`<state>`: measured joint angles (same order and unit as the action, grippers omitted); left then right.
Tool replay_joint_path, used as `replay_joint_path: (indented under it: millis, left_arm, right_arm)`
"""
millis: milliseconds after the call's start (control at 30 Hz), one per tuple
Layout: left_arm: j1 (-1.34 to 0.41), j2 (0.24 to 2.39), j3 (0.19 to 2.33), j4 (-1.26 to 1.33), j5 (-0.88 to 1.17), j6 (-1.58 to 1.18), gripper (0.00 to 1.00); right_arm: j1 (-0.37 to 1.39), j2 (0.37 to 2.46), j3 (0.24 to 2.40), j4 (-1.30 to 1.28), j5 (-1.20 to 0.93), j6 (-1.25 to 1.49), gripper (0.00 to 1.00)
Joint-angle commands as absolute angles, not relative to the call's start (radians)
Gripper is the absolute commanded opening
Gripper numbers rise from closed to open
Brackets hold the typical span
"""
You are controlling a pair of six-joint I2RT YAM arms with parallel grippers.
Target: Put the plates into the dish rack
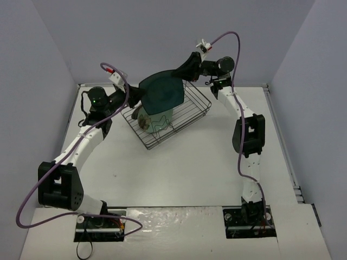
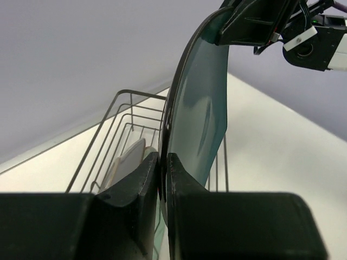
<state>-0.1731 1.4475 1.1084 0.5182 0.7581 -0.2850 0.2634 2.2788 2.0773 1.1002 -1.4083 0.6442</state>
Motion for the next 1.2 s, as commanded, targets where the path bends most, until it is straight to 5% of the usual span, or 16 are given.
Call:
replay_joint_path:
  millis: [0, 133, 367, 667, 1167]
  left_arm:
    - [-0.197, 1.377, 1.138, 0.603, 0.705, -0.080, 0.00]
    - [-0.222, 1.362, 1.133, 0.559, 0.705, -0.041, 0.00]
    - [-0.359, 1.328, 1.051, 0.477, 0.527, 0.145, 0.00]
    - [-0.360, 1.370, 1.033, 0.497, 0.475, 0.141, 0.00]
    - [-0.362, 1.393, 0.930, 0.592, 0.411, 0.078, 0.00]
  right_arm:
    - [0.316, 2.355, 2.162, 1.528, -1.544, 0.827, 0.00]
    - [0.318, 2.373, 2.184, 1.376, -1.566, 0.684, 0.00]
    - [0.322, 2.416, 2.171, 1.559, -1.580, 0.818, 0.00]
    - [0.323, 2.452, 2.172, 1.476, -1.578, 0.744, 0.00]
    - [0.334, 2.474, 2.082, 1.689, -1.580, 0.899, 0.00]
